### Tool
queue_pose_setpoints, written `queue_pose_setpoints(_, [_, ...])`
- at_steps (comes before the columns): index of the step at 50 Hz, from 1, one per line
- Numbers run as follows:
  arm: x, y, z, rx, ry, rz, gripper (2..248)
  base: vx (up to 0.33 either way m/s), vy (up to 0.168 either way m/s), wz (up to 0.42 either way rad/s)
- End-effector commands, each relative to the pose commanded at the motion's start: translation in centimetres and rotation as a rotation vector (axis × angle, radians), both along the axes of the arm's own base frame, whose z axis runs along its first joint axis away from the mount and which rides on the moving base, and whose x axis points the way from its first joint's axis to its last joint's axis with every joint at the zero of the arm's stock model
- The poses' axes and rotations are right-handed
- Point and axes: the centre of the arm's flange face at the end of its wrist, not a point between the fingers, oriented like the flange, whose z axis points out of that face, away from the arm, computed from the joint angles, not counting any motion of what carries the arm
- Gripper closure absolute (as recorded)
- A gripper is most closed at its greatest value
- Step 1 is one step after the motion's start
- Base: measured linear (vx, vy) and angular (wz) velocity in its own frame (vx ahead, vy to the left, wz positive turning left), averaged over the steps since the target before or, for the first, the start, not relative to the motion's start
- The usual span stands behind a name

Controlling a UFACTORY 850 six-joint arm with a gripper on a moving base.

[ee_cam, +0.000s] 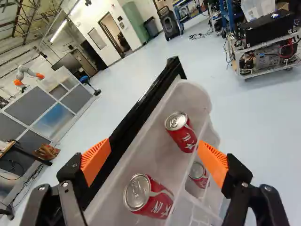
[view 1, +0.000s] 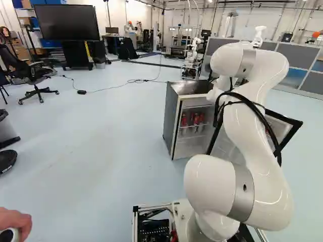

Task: Grab a drink from the fridge

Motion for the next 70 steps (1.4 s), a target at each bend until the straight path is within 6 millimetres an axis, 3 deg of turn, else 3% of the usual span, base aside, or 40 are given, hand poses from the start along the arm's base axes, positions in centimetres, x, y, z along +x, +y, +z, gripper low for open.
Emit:
queue_pose_setpoints(18, [-2.5, 1.7, 0.4, 0.001, 0.056, 0.046, 3, 0.0, 0.0, 0.0])
queue_pose_setpoints(70, [-7.9, 9.8, 4.0, -0.213, 0.283, 0.559, 3, 0.0, 0.0, 0.0])
